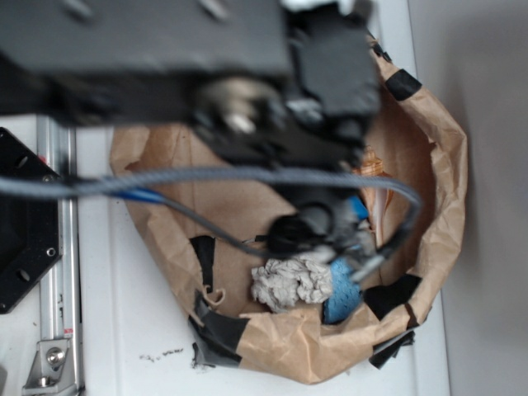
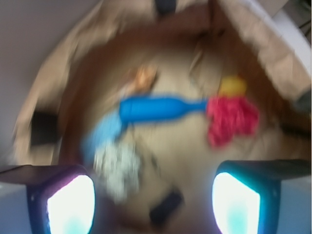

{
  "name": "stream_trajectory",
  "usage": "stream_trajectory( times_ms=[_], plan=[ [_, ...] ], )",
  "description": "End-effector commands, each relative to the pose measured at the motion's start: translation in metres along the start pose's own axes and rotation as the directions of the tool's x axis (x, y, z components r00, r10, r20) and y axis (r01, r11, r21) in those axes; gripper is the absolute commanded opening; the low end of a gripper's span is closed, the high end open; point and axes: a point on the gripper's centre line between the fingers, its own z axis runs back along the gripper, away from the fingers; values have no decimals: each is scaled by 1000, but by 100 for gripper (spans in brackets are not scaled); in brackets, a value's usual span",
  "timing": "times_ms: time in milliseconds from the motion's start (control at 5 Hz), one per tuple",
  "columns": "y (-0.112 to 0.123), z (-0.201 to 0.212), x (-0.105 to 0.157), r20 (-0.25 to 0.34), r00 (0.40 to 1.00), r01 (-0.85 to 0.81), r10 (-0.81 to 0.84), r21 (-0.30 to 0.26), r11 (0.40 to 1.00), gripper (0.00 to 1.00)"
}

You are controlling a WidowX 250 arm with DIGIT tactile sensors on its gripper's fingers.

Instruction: Grab the blue sponge.

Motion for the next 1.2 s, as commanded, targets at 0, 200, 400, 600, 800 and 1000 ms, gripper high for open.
stream_trajectory(
  times_ms=[0, 200, 400, 600, 800, 1000],
  plan=[
    [-25, -42, 13, 75, 997, 3, -5, 27, 1000, 100],
    [-11, -78, -8, 3, 1000, 10, -10, 83, 996, 100],
    [-13, -99, -15, -38, 998, -51, 52, 36, 998, 100],
    [-32, -105, -11, -25, 998, -57, 57, -3, 998, 100],
    [-44, -93, -6, -15, 996, -93, 92, -74, 993, 100],
    [-41, -89, -2, -23, 990, -141, 139, -109, 984, 100]
  ],
)
